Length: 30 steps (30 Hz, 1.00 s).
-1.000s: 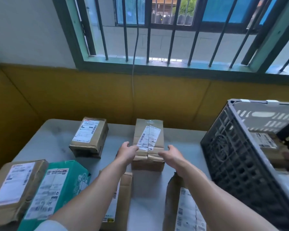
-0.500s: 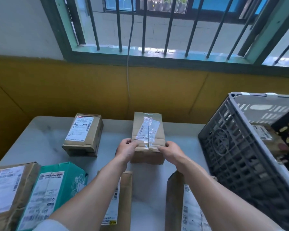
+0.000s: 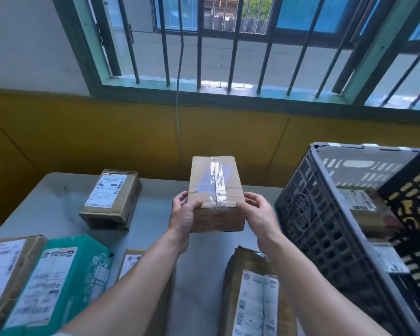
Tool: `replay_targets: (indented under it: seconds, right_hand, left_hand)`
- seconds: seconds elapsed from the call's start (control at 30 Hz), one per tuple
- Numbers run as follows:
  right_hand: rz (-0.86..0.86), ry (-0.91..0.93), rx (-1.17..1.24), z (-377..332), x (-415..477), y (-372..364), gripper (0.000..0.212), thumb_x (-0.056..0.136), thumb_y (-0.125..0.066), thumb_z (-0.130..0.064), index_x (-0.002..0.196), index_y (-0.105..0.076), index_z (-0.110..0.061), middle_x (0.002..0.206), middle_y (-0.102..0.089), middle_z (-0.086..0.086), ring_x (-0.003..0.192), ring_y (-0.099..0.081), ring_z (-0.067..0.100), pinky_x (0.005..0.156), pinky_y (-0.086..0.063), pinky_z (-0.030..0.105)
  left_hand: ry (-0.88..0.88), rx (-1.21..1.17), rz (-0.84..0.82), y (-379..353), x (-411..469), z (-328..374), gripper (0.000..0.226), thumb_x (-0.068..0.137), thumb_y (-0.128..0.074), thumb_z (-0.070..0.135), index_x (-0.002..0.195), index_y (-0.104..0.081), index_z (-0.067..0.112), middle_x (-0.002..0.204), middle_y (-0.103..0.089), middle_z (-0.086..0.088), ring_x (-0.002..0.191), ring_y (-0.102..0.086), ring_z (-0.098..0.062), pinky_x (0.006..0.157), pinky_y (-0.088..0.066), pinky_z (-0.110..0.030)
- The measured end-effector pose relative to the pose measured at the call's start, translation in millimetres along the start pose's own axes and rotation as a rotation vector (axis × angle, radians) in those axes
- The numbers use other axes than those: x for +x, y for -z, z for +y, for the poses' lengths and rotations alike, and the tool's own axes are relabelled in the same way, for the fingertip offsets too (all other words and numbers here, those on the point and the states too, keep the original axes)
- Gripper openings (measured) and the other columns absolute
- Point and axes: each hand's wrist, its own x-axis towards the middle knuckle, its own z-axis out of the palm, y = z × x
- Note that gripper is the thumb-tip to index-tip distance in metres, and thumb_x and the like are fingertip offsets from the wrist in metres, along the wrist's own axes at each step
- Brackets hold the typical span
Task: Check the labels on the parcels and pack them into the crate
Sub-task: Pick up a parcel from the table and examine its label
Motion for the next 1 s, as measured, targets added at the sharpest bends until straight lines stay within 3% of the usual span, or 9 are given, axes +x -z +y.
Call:
replay_targets:
  seconds: [0.07,0.17,0.23,0.3,0.5,0.7,0.77,0.87,1.0]
  right_hand:
    - [-0.051,0.003,0.039,-6.9,-0.6,14.2,0.045,0.094,-0.069,-0.030,0.135,-0.054,-0.021,0.140,-0.058,0.004,0.113,-0.058,0.010,0.083,-0.045,0.019]
    - [-0.147,-0.053,0.079,-14.9,5.5,30.4,0.077,0.091,-0.068,-0.047,0.156,-0.031,-0.027,0.158,-0.040,0.004,0.137,-0.046,0.022,0.103,-0.038,0.039]
    - [-0.205,-0.053,0.108,-17.3,6.6,36.3,0.082,0.087,-0.070,-0.048,0.156,-0.030,-0.029,0.150,-0.051,0.002,0.127,-0.057,0.021,0.096,-0.048,0.040]
    - [-0.206,-0.018,0.121,-16.3,6.0,40.7,0.076,0.089,-0.071,-0.042,0.153,-0.033,-0.029,0.133,-0.063,-0.002,0.113,-0.065,0.019,0.081,-0.053,0.035]
    - [-0.208,0.056,0.262,-7.9,-0.4,52.2,0.069,0.088,-0.074,-0.028,0.150,-0.041,-0.026,0.124,-0.070,0.000,0.110,-0.070,0.023,0.075,-0.055,0.032]
    - [-0.263,0.095,0.220,-9.7,-8.1,61.3,0.086,0.076,-0.079,-0.039,0.151,-0.039,-0.027,0.130,-0.067,0.001,0.111,-0.069,0.019,0.080,-0.059,0.032]
    - [-0.252,0.087,0.199,-14.6,-5.7,62.9,0.094,0.076,-0.078,-0.049,0.155,-0.032,-0.028,0.143,-0.058,0.004,0.123,-0.062,0.024,0.095,-0.056,0.045]
    - [-0.248,0.069,0.172,-22.7,0.4,66.8,0.103,0.073,-0.079,-0.059,0.157,-0.027,-0.031,0.156,-0.045,0.008,0.138,-0.049,0.031,0.114,-0.037,0.059]
    - [-0.282,0.089,0.206,-27.5,-0.6,67.7,0.096,0.074,-0.076,-0.050,0.156,-0.029,-0.028,0.144,-0.058,0.007,0.124,-0.062,0.030,0.107,-0.047,0.057]
  left_hand:
    - [-0.039,-0.046,-0.047,-10.6,-8.1,2.3,0.069,0.073,-0.071,0.035,0.136,-0.046,0.028,0.121,-0.068,-0.008,0.108,-0.067,-0.026,0.085,-0.058,-0.046]
    - [-0.096,-0.078,-0.118,-22.3,-18.2,5.5,0.073,0.074,-0.070,0.033,0.142,-0.047,0.025,0.127,-0.069,-0.009,0.118,-0.066,-0.031,0.105,-0.052,-0.053]
    - [-0.119,-0.070,-0.155,-28.4,-22.8,7.1,0.077,0.076,-0.070,0.031,0.148,-0.044,0.024,0.132,-0.067,-0.009,0.122,-0.064,-0.031,0.109,-0.049,-0.053]
    - [-0.146,-0.049,-0.194,-32.5,-27.0,8.5,0.075,0.077,-0.068,0.032,0.148,-0.045,0.023,0.133,-0.067,-0.010,0.123,-0.063,-0.031,0.109,-0.049,-0.054]
    - [-0.066,0.058,-0.280,-37.3,-24.6,28.8,0.084,0.090,-0.066,0.054,0.157,-0.034,0.015,0.139,-0.065,-0.011,0.124,-0.064,-0.031,0.109,-0.047,-0.054]
    - [-0.045,-0.008,-0.270,-38.6,-25.3,28.9,0.062,0.093,-0.070,0.035,0.147,-0.046,0.015,0.125,-0.074,-0.010,0.112,-0.071,-0.033,0.099,-0.056,-0.051]
    - [-0.060,-0.035,-0.275,-37.9,-26.4,27.2,0.063,0.093,-0.070,0.033,0.148,-0.045,0.016,0.126,-0.073,-0.009,0.112,-0.072,-0.031,0.096,-0.058,-0.049]
    - [-0.082,-0.032,-0.291,-36.8,-30.1,27.4,0.065,0.093,-0.070,0.028,0.150,-0.041,0.017,0.128,-0.072,-0.009,0.114,-0.071,-0.032,0.093,-0.060,-0.049]
    - [-0.096,0.031,-0.315,-38.2,-35.9,29.5,0.074,0.091,-0.072,0.026,0.153,-0.033,0.022,0.134,-0.067,-0.009,0.115,-0.070,-0.031,0.097,-0.057,-0.054]
